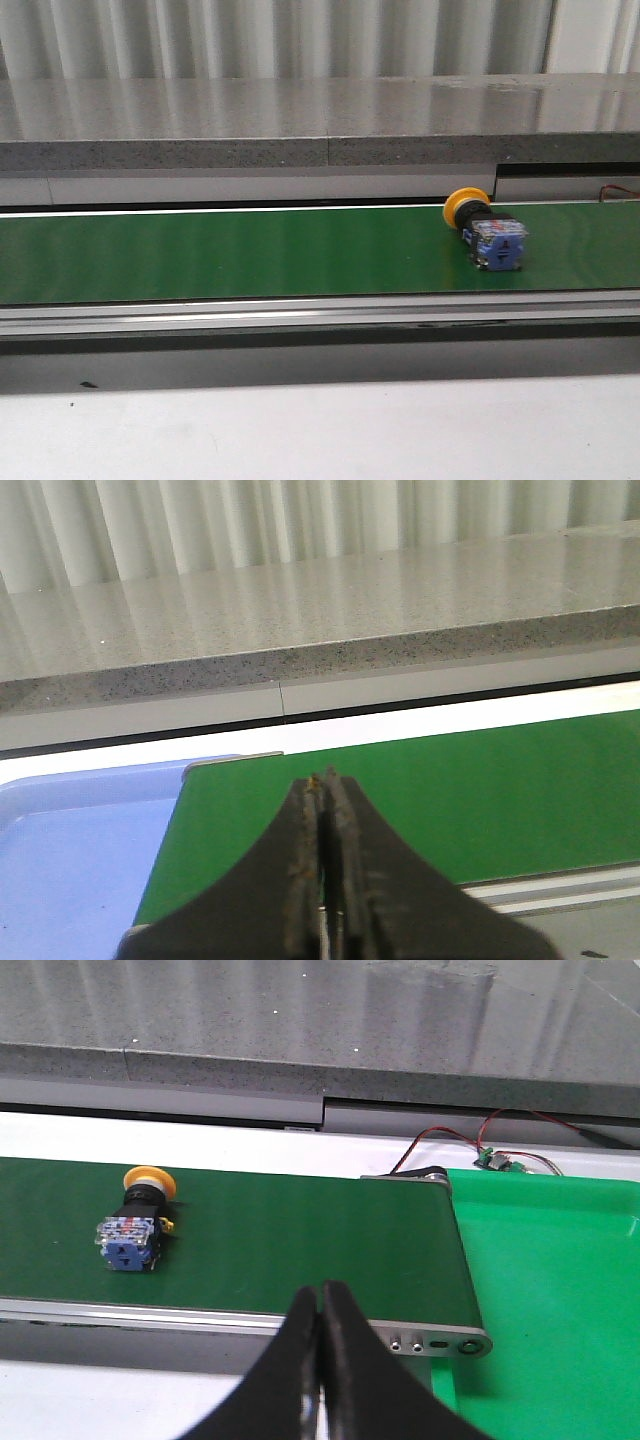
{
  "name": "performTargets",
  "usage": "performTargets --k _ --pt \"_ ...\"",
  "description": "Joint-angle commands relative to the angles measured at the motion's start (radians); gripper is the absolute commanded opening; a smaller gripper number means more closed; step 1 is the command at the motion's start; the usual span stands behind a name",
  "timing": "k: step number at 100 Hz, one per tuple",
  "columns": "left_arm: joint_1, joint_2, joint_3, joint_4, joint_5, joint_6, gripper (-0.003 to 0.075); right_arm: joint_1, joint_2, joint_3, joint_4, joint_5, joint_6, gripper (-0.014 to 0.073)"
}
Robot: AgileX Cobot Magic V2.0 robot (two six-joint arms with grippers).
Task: Move button from right to left
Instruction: 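Let the belt carry the button toward the left arm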
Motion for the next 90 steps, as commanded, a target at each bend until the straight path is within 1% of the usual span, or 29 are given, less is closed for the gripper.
performTargets --k 1,15,29,41,65,83,90 --pt "0.000 -0.033 0.037 -0.003 -0.119 -0.007 -0.0021 -0.001 0.008 -0.021 -0.011 -0.086 -0.009 -0.0068" --pt "0.000 -0.033 0.000 -0.003 -0.121 -0.007 -0.0021 -0.001 0.008 -0.021 -0.011 -0.086 -0.009 -0.0068" --pt "0.000 -0.029 -0.082 -0.003 -0.047 -0.007 -0.0021 -0.001 0.008 -0.021 -0.011 -0.086 -0.009 -0.0068" --pt "0.000 0.011 -0.159 -0.016 0.034 -0.007 -0.0021 -0.001 0.008 -0.021 -0.011 -0.086 -0.009 -0.0068" --pt "0.000 0.172 -0.324 -0.022 0.233 -0.007 -0.0021 -0.001 0.008 -0.021 -0.011 -0.086 -0.009 -0.0068" --pt "0.000 0.331 -0.434 -0.018 0.290 -0.007 -0.0020 -0.001 0.008 -0.021 -0.011 -0.086 -0.009 -0.0068" --pt "0.000 0.399 -0.477 -0.016 0.335 -0.007 -0.0010 -0.001 0.008 -0.021 -0.011 -0.086 -0.009 -0.0068"
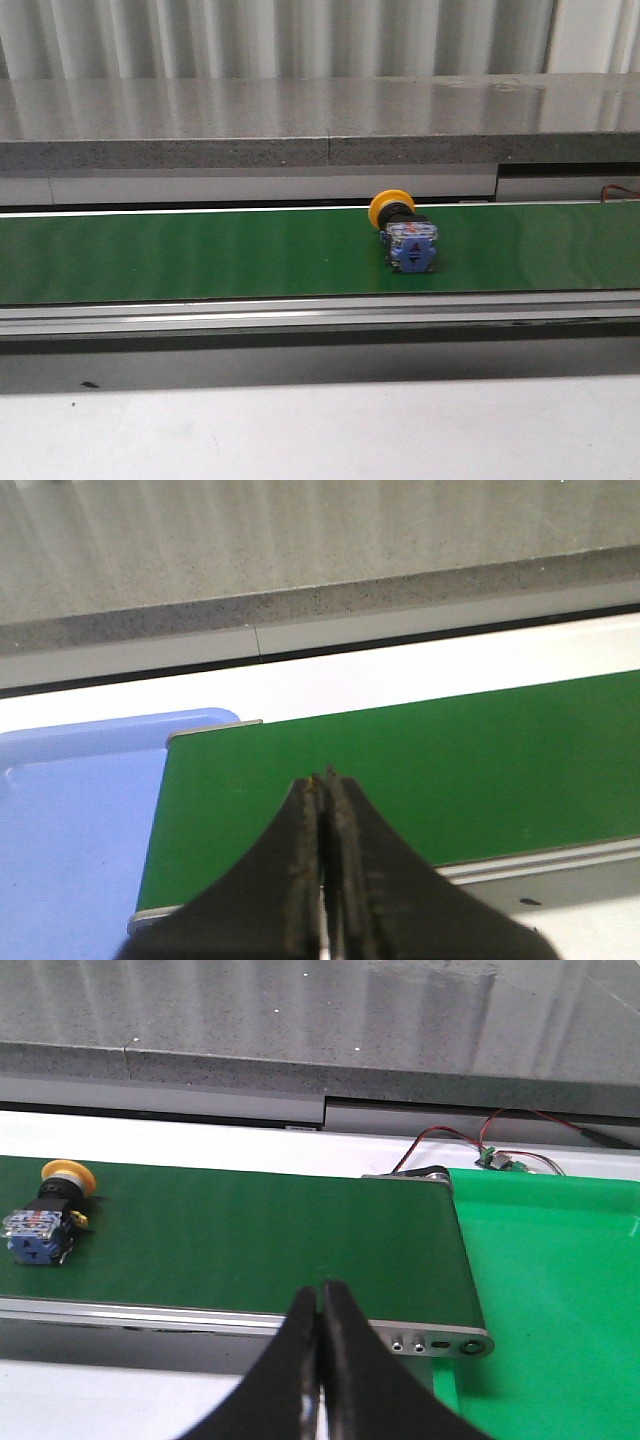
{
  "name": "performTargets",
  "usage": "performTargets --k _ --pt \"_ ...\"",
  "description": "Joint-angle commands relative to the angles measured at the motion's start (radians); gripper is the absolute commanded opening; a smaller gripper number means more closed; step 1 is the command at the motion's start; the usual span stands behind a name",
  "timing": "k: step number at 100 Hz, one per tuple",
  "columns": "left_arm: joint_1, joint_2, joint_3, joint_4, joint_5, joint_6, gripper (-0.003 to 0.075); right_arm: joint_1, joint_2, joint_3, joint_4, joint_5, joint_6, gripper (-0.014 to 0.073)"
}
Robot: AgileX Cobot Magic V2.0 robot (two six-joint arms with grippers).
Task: Move button from right to left
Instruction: 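Let the belt carry the button toward the left arm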
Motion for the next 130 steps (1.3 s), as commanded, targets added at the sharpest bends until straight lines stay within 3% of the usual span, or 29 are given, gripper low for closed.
performTargets --k 1,11,30,37,56,70,96,113,130 --pt "0.000 0.098 -0.088 -0.007 -0.010 -0.007 -0.0006 -0.001 0.008 -0.025 -0.011 -0.084 -0.009 -0.0068" --pt "0.000 0.199 -0.147 -0.007 0.065 -0.007 0.0120 -0.001 0.008 -0.025 -0.011 -0.084 -0.009 -0.0068" --pt "0.000 0.358 -0.231 -0.017 0.112 -0.007 0.0596 -0.001 0.008 -0.025 -0.011 -0.084 -0.009 -0.0068" --pt "0.000 0.399 -0.256 -0.018 0.109 -0.007 0.0665 -0.001 0.008 -0.025 -0.011 -0.084 -0.009 -0.0068" --pt "0.000 0.449 -0.273 -0.073 0.069 -0.007 0.0637 -0.001 0.008 -0.025 -0.011 -0.084 -0.009 -0.0068" --pt "0.000 0.462 -0.293 -0.205 0.068 -0.007 0.0625 -0.001 0.008 -0.025 -0.011 -0.084 -0.009 -0.0068" --pt "0.000 0.642 -0.446 -0.424 0.319 -0.007 0.0625 -0.001 0.008 -0.025 -0.011 -0.084 -0.009 -0.0068" --pt "-0.034 0.805 -0.558 -0.441 0.391 -0.048 0.0624 -0.001 0.008 -0.025 -0.011 -0.084 -0.009 -0.0068" --pt "-0.130 0.949 -0.669 -0.410 0.415 -0.139 0.0624 -0.001 0.008 -0.025 -0.011 -0.084 -0.009 -0.0068"
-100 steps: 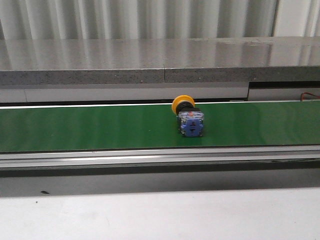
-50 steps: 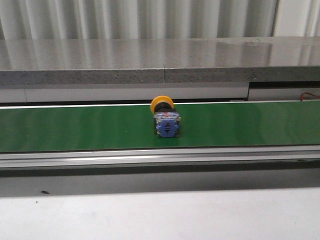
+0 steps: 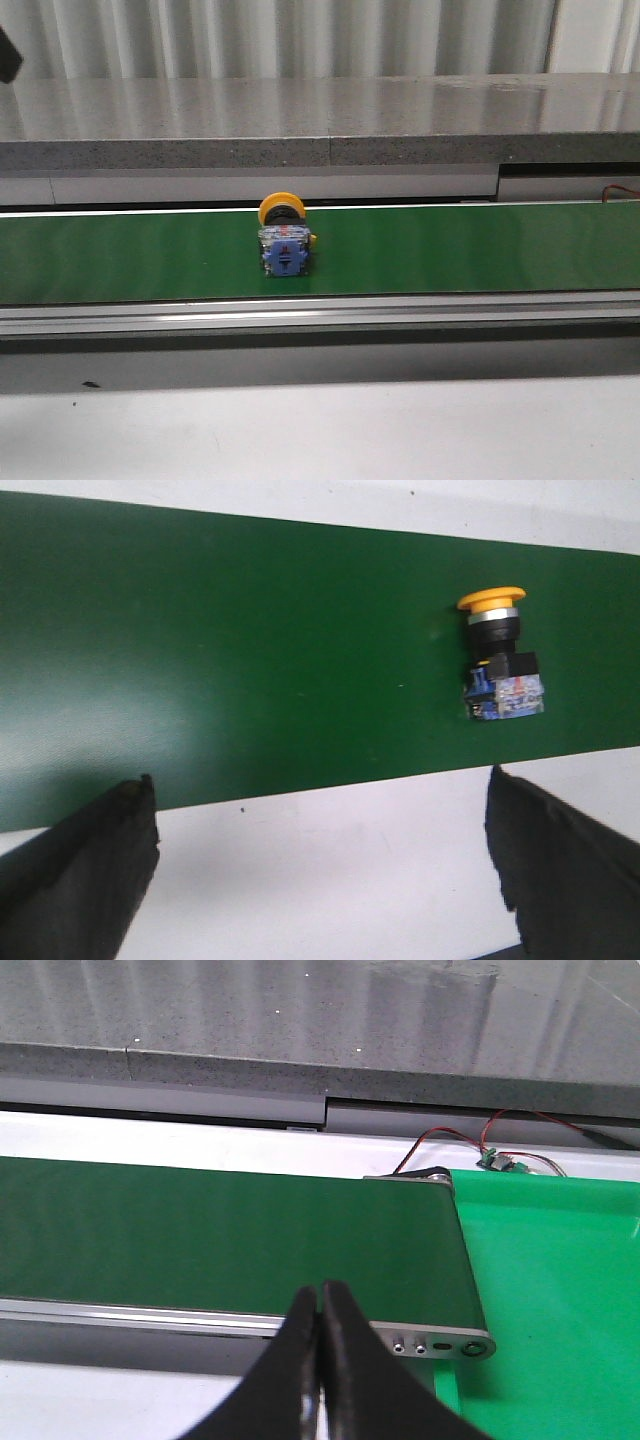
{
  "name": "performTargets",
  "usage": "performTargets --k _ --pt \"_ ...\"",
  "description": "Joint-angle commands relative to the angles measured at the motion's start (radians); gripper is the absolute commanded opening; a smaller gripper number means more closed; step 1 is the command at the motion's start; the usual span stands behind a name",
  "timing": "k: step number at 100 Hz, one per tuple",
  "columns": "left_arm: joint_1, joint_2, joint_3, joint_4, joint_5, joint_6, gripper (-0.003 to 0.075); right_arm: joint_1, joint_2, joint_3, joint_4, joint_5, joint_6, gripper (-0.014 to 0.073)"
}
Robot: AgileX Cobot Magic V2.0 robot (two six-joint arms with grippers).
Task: Move button from right to left
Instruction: 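Let the belt carry the button toward the left arm, then lower the open left gripper around the button on the belt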
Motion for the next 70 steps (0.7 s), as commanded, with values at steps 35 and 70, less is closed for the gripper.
performTargets --k 35,70 --pt "-0.241 0.338 -0.336 0.127 0.130 -0.271 0.0624 -0.001 0.008 -0.025 -0.011 -0.084 -0.009 -0.0068" --pt "-0.378 0.521 -0.518 0.336 0.229 -0.454 0.0624 -0.001 0.008 -0.025 -0.011 -0.084 -0.009 -0.0068"
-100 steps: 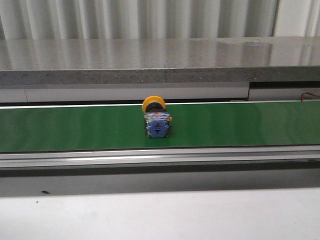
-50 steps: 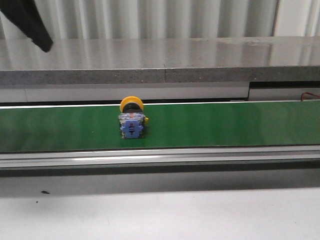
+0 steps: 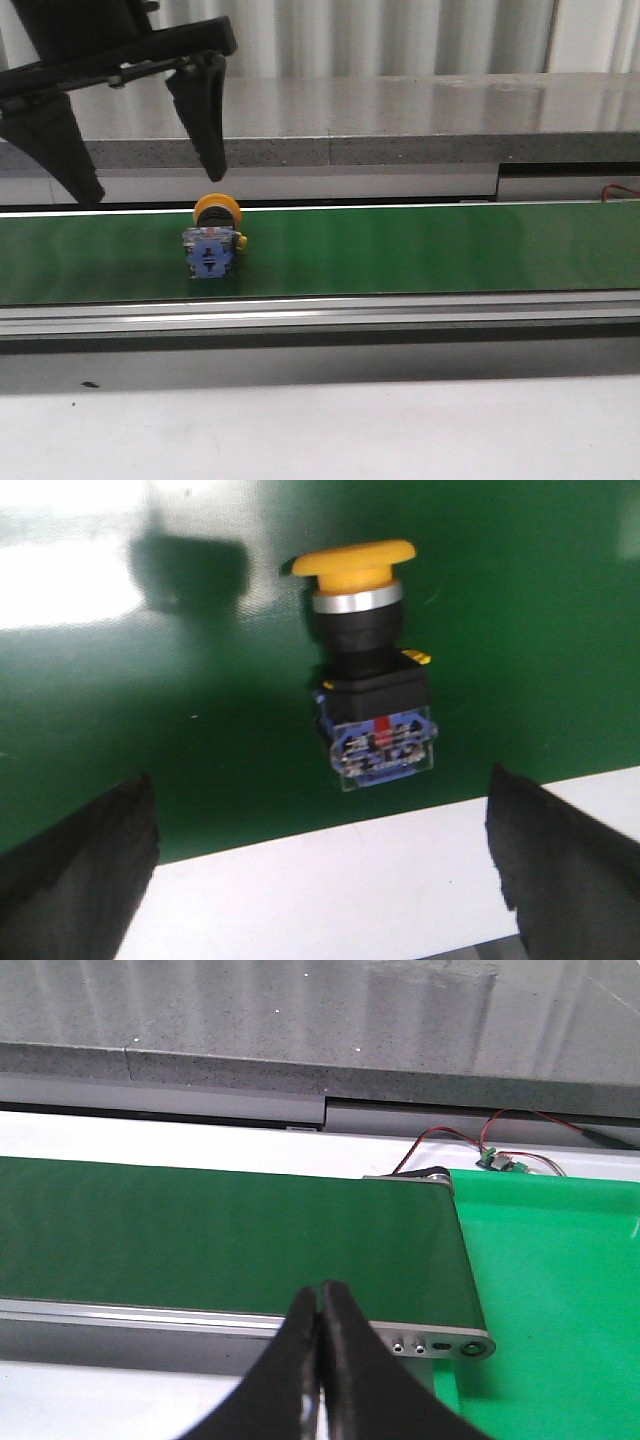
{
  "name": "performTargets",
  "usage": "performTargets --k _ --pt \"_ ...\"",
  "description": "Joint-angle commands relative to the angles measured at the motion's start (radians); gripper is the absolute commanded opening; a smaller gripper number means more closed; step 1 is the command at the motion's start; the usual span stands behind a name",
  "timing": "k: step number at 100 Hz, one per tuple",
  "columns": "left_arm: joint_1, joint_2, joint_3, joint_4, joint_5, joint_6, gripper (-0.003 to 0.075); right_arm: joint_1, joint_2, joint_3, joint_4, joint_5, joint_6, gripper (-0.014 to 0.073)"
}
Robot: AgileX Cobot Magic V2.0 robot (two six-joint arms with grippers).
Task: Move button from right to left
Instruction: 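Lower the open left gripper around the button on the belt, then close the left gripper on the button and lift it off the belt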
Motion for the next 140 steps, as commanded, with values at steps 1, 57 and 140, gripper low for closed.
performTargets --k 1,57,140 --pt "-0.024 -0.006 -0.056 0.026 0.006 -0.041 0.0624 -0.001 0.008 -0.025 -0.011 -0.084 -0.009 -0.0068" --pt "-0.027 0.116 -0.064 0.104 0.041 -0.099 0.0225 -0.001 0.008 -0.025 -0.011 -0.084 -0.009 -0.0068" --pt "0.242 0.053 -0.180 0.179 0.120 0.222 -0.0001 -0.001 0.008 -0.025 -0.011 -0.084 -0.009 -0.0068"
